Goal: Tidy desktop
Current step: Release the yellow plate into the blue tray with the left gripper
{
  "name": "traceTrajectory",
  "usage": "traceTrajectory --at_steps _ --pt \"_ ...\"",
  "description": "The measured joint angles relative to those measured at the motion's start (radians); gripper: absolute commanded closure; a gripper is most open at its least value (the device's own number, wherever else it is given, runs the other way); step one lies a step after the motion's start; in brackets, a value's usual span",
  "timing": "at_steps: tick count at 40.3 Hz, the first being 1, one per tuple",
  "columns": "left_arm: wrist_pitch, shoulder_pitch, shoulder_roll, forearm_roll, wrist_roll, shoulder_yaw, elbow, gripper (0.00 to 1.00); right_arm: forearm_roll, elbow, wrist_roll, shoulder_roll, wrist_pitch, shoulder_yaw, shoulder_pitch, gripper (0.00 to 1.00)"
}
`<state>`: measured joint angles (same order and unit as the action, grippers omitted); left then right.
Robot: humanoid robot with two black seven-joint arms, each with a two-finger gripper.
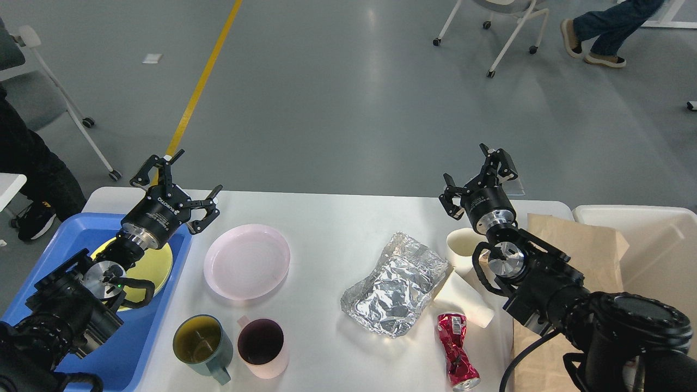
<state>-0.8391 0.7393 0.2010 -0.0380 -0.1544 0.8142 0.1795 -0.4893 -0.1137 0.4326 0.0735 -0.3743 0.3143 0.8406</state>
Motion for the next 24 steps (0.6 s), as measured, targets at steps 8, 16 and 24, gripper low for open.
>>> traceTrajectory --at_steps 8,16,24 --pt "-0.073 0.002 0.009 0.0 0.044 -0.001 0.0 0.0 0.0 0.0 0.0 0.0 0.0 0.0 0.0 0.0" --pt "-0.12 0.0 0.028 -0.005 0.303 0.01 -0.001 0.0 0.0 0.0 0.0 0.0 0.0 0.0 0.0 0.0" --pt "-0.121 0.0 0.03 -0.005 0.347 0.01 -0.001 0.0 0.0 0.0 0.0 0.0 0.0 0.0 0.0 0.0"
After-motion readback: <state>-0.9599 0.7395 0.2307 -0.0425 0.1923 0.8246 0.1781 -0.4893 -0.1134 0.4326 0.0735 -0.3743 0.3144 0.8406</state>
